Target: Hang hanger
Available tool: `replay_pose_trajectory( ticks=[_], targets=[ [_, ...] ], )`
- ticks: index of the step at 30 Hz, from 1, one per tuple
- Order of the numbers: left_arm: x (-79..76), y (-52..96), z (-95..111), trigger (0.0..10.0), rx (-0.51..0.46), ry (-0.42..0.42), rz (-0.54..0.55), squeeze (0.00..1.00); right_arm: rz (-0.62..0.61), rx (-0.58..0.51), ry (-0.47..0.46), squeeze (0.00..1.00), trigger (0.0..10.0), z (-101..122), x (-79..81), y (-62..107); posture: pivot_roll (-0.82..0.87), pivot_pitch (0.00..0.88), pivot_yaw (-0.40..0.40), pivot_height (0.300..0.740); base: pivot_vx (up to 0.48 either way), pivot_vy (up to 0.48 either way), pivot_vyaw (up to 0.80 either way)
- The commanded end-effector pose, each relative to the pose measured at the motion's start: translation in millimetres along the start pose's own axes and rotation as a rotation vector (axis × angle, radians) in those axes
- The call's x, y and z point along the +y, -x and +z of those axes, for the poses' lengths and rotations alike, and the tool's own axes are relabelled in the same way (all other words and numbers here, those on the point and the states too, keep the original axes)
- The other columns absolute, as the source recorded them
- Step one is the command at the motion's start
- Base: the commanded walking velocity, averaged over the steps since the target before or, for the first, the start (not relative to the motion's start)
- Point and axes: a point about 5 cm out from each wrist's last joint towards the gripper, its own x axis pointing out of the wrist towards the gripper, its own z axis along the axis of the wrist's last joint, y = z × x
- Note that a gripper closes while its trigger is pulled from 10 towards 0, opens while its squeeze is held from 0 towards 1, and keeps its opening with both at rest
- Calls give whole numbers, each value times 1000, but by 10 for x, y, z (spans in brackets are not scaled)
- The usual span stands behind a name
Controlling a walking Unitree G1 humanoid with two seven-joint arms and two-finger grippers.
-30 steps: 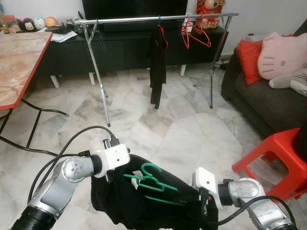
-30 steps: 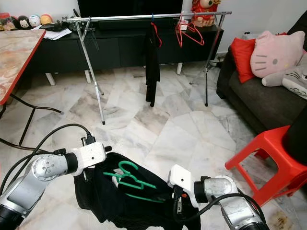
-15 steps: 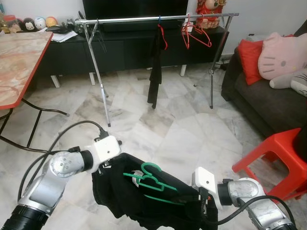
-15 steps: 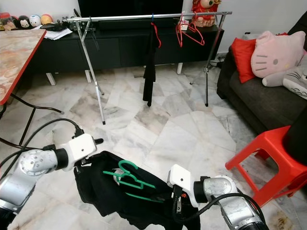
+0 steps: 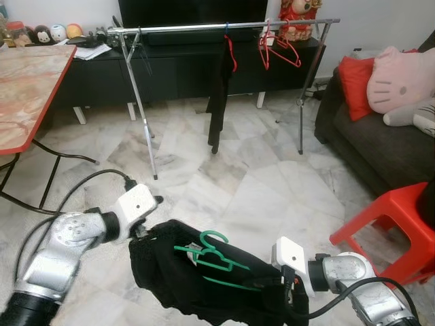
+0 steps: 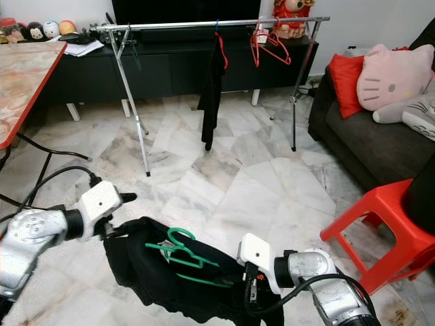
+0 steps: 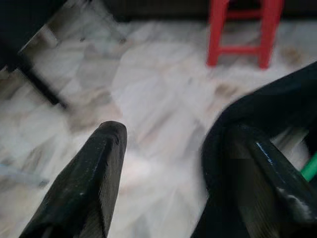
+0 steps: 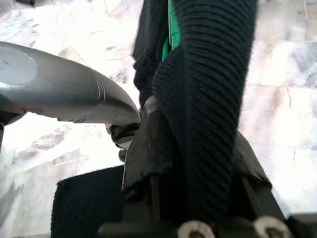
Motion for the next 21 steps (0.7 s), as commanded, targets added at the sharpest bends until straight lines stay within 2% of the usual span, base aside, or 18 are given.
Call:
replay_pose_trajectory(
  ticks=[1,4,8,11,12,14,17,18,21],
  targets=[
    [-14,-34,72,10000,-14,-14,0,1000,12,-31,33,0,0,96,-2,8,9,0,-39,740,0,0,0],
    [-151,-173,151,10000,-56,-7,-25,1000,41,-24,30,0,0,77,38,4,9,0,-37,740,0,0,0],
    [-272,-170,140,10000,-44,16,-128,1000,48,-30,27,0,0,81,60,-9,3,0,-35,740,0,0,0],
    [-279,-108,71,10000,13,16,-180,1000,54,-31,25,0,0,80,73,-13,10,0,-35,740,0,0,0],
    [-267,-35,13,10000,67,8,-221,1000,64,-29,24,0,0,70,87,-17,12,0,-35,740,0,0,0],
    [-257,2,0,10000,82,5,-240,1000,67,-27,23,0,0,65,91,-18,12,0,-35,740,0,0,0],
    [-136,54,25,10000,76,-1,-189,1000,67,-28,21,0,0,66,87,-19,16,0,-35,740,0,0,0],
    [-64,66,38,10000,69,-7,-148,0,69,-29,21,0,0,66,90,-22,16,0,-35,740,0,0,0],
    [177,127,56,10000,54,1,1,0,73,-28,19,0,0,56,92,-35,17,0,-37,740,0,0,0]
  ],
)
